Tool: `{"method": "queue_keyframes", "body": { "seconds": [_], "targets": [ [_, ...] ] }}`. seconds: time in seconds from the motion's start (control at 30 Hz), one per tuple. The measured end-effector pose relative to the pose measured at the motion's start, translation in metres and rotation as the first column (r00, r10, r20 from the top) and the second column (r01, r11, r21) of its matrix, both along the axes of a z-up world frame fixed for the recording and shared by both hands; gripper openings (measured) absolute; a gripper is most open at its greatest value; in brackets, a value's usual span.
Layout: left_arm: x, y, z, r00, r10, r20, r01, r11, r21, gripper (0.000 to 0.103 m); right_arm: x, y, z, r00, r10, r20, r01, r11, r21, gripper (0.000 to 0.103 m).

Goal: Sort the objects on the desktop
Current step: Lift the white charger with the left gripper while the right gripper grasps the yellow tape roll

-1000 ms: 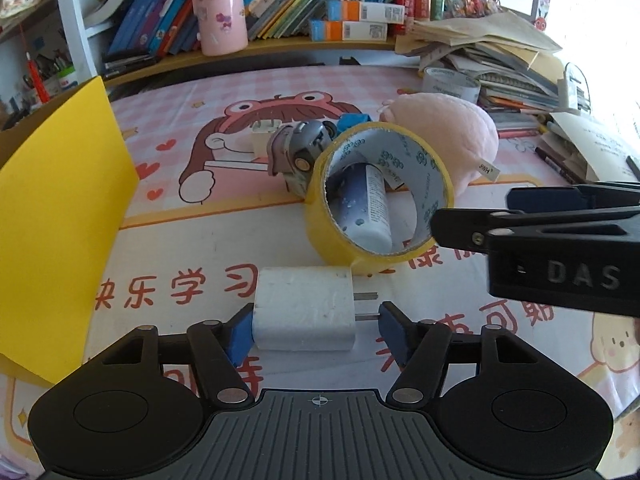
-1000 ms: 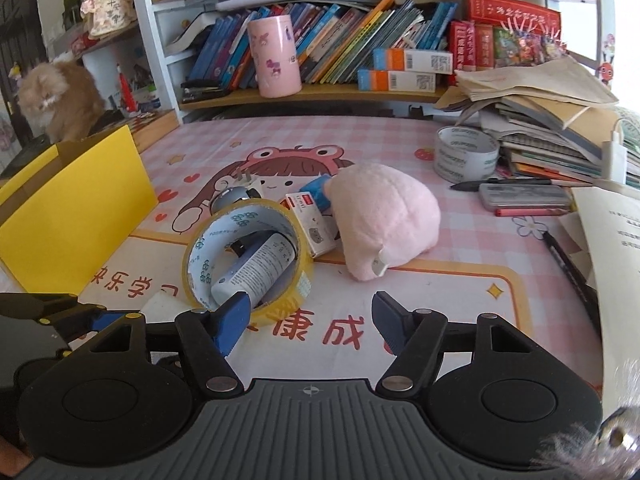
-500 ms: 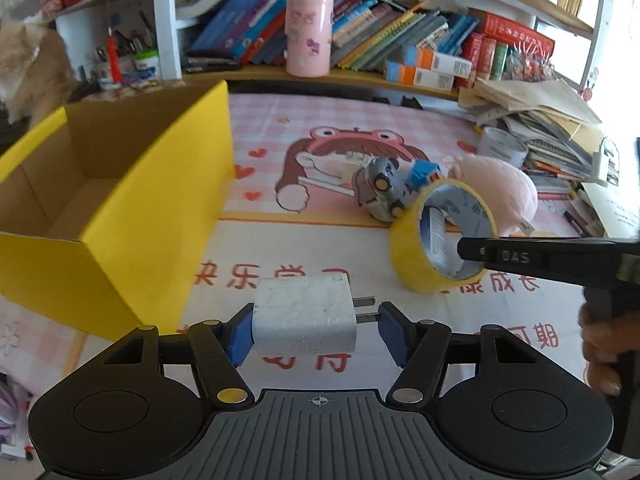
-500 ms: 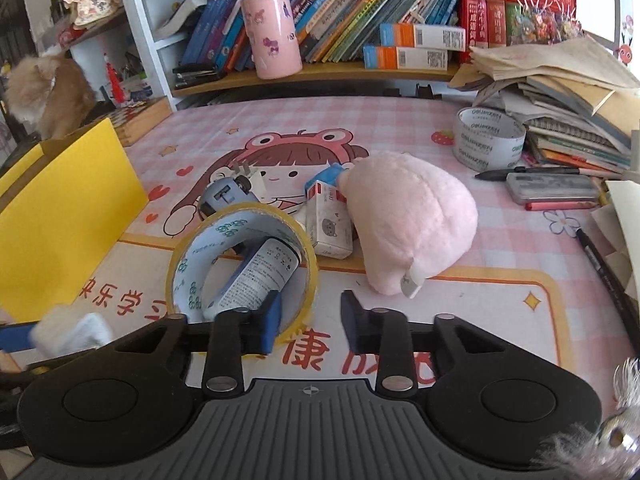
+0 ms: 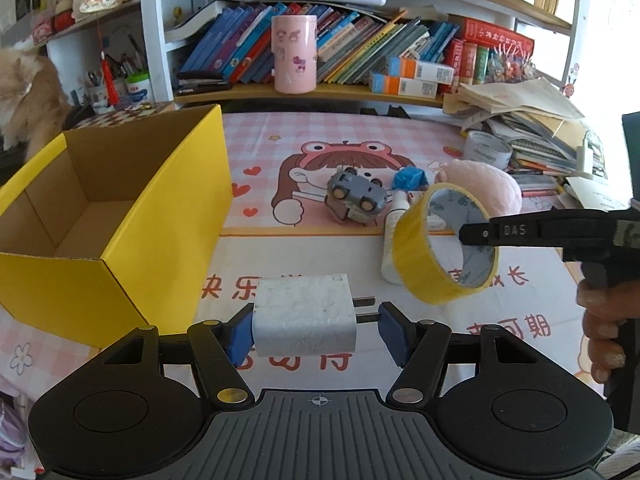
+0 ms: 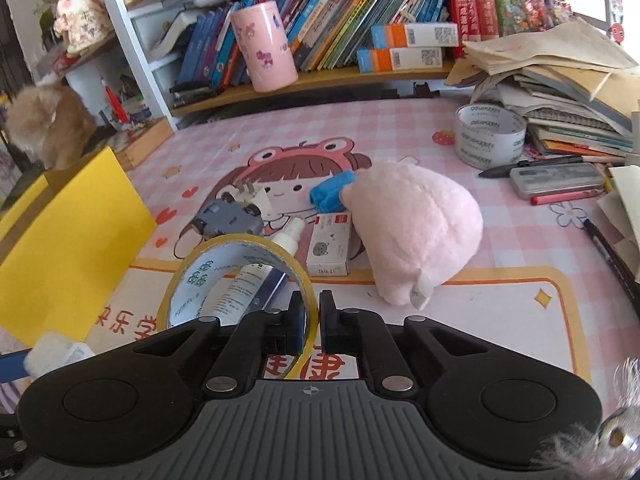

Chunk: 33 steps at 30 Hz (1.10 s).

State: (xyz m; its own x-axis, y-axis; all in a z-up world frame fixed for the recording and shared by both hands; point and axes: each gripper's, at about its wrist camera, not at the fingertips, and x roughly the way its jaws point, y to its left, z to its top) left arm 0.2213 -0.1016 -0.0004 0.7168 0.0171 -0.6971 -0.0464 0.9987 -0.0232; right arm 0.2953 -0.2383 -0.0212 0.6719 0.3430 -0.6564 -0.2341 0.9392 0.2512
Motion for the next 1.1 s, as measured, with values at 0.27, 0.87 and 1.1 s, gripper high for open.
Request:
{"method": "queue_keyframes", "body": {
  "seconds": [0.27,0.87,1.1],
  "targets": [
    [-0.009,0.003,0.007,0.998,-0.036,0.044,0.038,0.998,-0.046,0.064,-0.029,-0.008,0.017,0.999,-0.016,0.041,0.016,1.000,-0.001,0.007],
    [-0.048,0.031,0.012,0.980,-0.180,0.089,0.186,0.980,-0.066,0.064,-0.096,0.019,0.030,0.996,-0.077,0.042,0.079,0.996,-0.045,0.007],
    [-0.072,0.057,0.011,0.979,-0.182,0.087,0.189,0.979,-0.079,0.064,-0.120,0.043,0.029,0.996,-0.077,0.035,0.079,0.996,-0.046,0.007]
  ]
}}
